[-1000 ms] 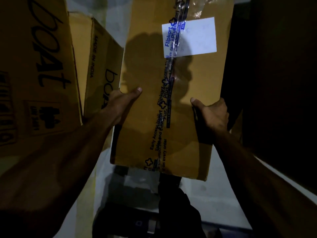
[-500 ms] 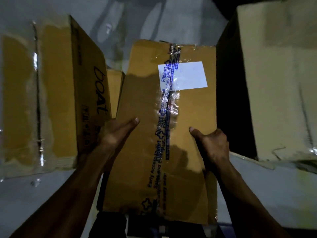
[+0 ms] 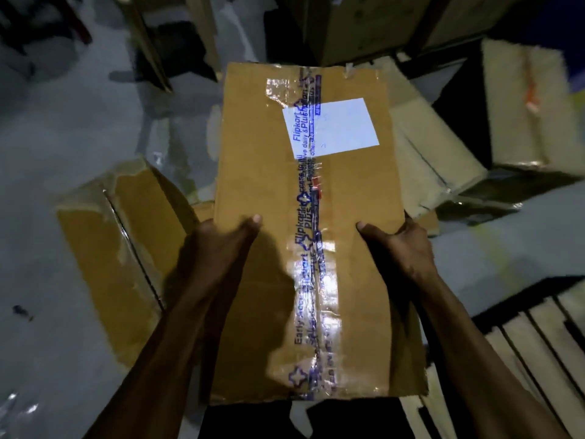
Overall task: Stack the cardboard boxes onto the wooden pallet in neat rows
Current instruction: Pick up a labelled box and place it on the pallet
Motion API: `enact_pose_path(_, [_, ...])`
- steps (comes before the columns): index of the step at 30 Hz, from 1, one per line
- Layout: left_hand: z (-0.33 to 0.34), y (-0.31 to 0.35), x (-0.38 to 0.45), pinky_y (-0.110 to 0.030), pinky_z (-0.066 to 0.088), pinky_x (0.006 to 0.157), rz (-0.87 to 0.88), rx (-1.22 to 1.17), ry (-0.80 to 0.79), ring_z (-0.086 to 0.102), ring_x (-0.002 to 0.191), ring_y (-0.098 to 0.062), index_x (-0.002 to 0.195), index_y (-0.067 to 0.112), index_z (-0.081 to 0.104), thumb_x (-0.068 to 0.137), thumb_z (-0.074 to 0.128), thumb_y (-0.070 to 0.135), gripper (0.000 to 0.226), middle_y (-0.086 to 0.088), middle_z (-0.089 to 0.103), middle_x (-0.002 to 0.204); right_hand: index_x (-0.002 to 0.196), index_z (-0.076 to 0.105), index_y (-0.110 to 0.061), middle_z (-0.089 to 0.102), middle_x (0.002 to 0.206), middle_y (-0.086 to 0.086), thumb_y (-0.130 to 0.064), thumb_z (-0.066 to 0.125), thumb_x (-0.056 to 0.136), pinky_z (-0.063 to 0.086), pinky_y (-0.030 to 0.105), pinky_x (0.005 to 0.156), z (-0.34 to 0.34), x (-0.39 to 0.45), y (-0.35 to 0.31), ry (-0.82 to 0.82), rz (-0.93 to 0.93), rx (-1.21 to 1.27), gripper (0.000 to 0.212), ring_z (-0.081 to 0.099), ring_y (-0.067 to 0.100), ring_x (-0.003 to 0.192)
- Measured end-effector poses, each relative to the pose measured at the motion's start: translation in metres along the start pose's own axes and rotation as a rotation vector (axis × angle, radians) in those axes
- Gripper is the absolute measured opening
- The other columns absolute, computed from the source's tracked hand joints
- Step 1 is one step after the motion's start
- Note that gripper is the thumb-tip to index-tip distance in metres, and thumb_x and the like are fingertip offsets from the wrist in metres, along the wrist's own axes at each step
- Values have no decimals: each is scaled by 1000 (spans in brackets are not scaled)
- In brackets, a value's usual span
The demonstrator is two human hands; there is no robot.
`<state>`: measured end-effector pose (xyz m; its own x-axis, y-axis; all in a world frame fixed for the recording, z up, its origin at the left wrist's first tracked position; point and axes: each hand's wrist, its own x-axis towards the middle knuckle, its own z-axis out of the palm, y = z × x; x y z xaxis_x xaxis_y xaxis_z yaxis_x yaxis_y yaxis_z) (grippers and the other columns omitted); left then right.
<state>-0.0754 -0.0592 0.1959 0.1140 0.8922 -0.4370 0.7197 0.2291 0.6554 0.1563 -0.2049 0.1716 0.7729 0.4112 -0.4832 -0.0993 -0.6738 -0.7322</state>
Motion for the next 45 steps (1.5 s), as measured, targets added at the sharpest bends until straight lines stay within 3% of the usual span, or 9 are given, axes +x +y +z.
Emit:
enact_pose_path(3, [-14,7,-15,-36,52,74,31,56,-51,64,82,-29,100,14,63,67,59,89,83,-7,68,93,111,67,-26,72,95,-11,-64,79,60,56,37,84,-25,-44,3,101,23,25,65,68,19,89])
enact_pose_path(6, [-20,22,-38,-41,54,83,77,82,-103,65,88,-32,100,17,67,61,61,91,83,-6,70,96,114,65,-26,71,101,-7,-69,78,57,56,42,86,-49,-76,16,169,55,50,71,66,22,91])
enact_pose_path(10, [-16,38,-77,-39,56,83,192,83,-169,68,88,-25,100,21,72,61,68,85,76,3,74,94,113,64,-25,71,101,-5,-73,77,53,58,44,85,-79,-120,42,263,117,109,78,67,22,90])
enact_pose_path(13, [-2,41,-108,-47,59,84,279,119,-228,70,87,-26,100,22,72,53,62,93,86,4,74,93,106,66,-26,72,96,-8,-69,80,55,58,44,84,-104,-162,69,352,154,176,68,68,21,87])
enact_pose_path(16, [10,43,-146,-44,58,82,366,244,-263,68,84,-29,98,22,74,62,60,90,79,1,74,92,101,65,-29,70,95,-9,-64,81,59,57,43,84,-125,-204,103,433,185,221,57,67,20,88])
enact_pose_path(25, [48,-4,-295,-35,54,68,626,374,-390,65,74,-27,88,23,68,70,57,87,68,0,70,82,111,63,-28,71,101,-6,-75,76,50,57,47,85,-189,-357,226,602,265,346,79,67,23,90])
enact_pose_path(30, [62,-27,-390,-45,59,77,704,388,-491,67,76,-29,85,24,69,63,55,91,72,1,72,82,109,62,-27,70,101,-4,-75,75,53,57,44,83,-229,-447,283,713,321,372,75,66,22,89])
enact_pose_path(35, [81,-27,-470,-39,55,79,809,419,-583,65,82,-28,98,19,70,75,61,81,67,-2,71,91,117,59,-26,67,107,-1,-75,72,57,55,44,84,-273,-515,320,827,358,408,78,63,25,94])
enact_pose_path(45, [154,33,-567,-57,60,79,922,260,-858,73,83,-31,95,24,72,43,63,97,91,-3,76,91,108,60,-26,67,107,0,-69,74,63,52,46,91,-372,-548,356,1055,382,473,64,61,28,101])
